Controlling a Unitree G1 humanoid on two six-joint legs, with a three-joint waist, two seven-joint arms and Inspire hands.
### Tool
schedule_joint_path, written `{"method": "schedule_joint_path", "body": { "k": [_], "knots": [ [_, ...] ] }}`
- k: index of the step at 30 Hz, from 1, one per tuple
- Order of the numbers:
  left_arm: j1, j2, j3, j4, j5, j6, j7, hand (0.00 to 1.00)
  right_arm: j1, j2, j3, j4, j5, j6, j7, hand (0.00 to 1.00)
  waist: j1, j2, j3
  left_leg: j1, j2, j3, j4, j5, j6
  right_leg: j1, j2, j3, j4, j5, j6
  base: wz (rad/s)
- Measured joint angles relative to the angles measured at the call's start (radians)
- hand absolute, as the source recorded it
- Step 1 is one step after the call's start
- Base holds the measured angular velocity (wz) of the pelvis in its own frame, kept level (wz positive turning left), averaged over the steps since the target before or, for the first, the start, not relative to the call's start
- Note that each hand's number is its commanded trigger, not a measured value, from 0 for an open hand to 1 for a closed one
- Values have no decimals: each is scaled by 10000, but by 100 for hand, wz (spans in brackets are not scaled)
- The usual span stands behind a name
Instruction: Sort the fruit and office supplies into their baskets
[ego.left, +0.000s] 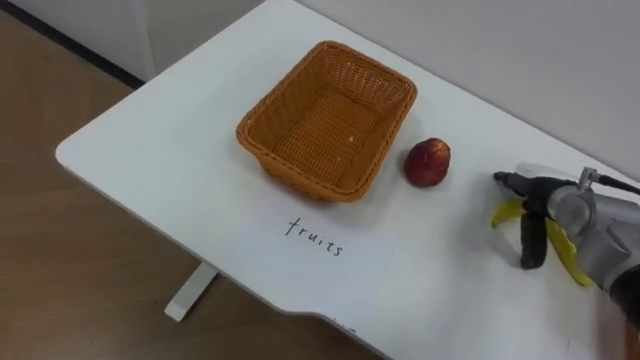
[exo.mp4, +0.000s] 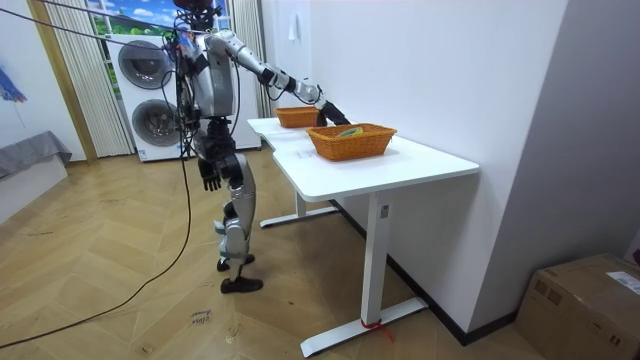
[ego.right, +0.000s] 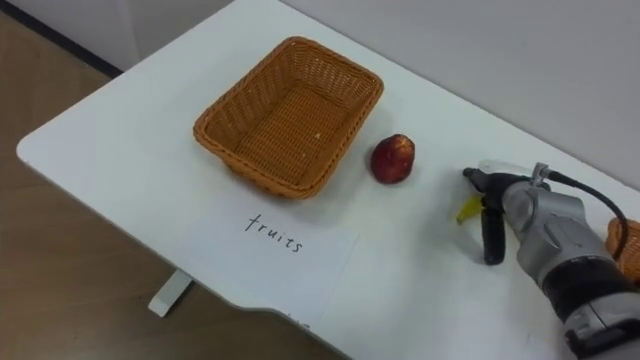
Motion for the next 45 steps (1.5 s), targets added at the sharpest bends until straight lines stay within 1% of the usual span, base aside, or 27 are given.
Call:
{"method": "schedule_joint_path", "body": {
  "k": [1,3,6,7,8,11,15,17,20,24,29,33,36,39,42,45],
  "knots": [
    [-2,0,-2,0,0,1,-27,0,0,2,59,0,-18,62,6,100,31,0,0,12,-2,0,0,0,0,6,1,17,0,2,1,0],
    [1,3,-2,0,3,16,-73,0,17,3,72,-2,-21,120,10,100,56,3,2,51,-2,1,-2,0,1,13,0,24,0,4,0,0],
    [2,17,2,-2,65,42,-153,0,12,4,77,-45,-38,276,-15,100,217,13,10,137,0,31,-69,4,-3,-1,14,164,1,4,0,-6],
    [-10,21,1,-6,77,56,-157,0,-33,2,35,-52,-108,301,-42,100,262,14,10,153,5,35,-81,4,-4,2,20,170,-1,4,-1,-3],
    [-28,29,3,-8,78,62,-157,0,-110,-1,15,-47,-204,408,-69,100,283,11,10,159,12,33,-90,5,-8,-1,27,171,-3,4,-1,0],
    [-28,43,3,-9,78,69,-154,0,-250,0,52,-33,-619,498,-111,100,334,-9,19,154,17,23,-111,23,-27,21,37,172,-8,4,-1,0],
    [-43,72,3,-8,78,75,-141,0,-276,11,55,-57,-778,502,-156,100,339,-77,50,155,27,22,-150,24,-30,22,49,168,-29,4,-1,0],
    [-98,73,5,-7,75,75,-140,0,-275,10,49,-98,-794,616,-227,100,338,-130,51,150,24,8,-168,23,-29,47,52,151,-82,4,0,4],
    [-125,90,12,-5,75,86,-156,0,-258,11,53,-194,-774,700,-214,100,322,-208,80,153,14,-19,-179,19,-31,93,70,154,-181,7,4,3],
    [-154,91,9,-4,74,93,-228,0,-220,10,48,-228,-769,718,-214,100,299,-220,74,180,10,-22,-182,18,-29,127,67,159,-184,7,5,0],
    [-155,84,9,-7,75,97,-285,0,102,57,50,-226,-752,713,-201,100,346,-194,88,200,16,-10,-177,18,-30,139,69,193,-184,7,5,0],
    [-153,76,8,-5,72,171,-314,0,88,61,47,-226,-749,698,-112,100,348,-177,86,212,23,3,-175,19,-30,144,71,207,-181,7,5,0],
    [-157,73,8,0,26,186,-314,0,97,63,47,-263,-753,696,-100,100,354,-139,77,241,20,14,-182,19,-30,158,68,227,-180,7,5,0],
    [-159,65,13,-1,25,201,-299,0,94,61,25,-377,-803,697,-95,100,330,-81,48,242,22,45,-197,19,-29,143,69,273,-177,7,5,-4],
    [-67,45,49,-42,5,206,-235,0,152,60,-61,-583,-777,694,-99,100,245,26,1,265,23,68,-222,20,-27,142,67,308,-169,7,5,-1],
    [18,2,44,-37,3,180,-70,0,199,56,-204,-672,-768,467,-141,100,153,143,-71,339,29,115,-290,31,-25,159,66,356,-171,7,5,-6]
  ]
}}
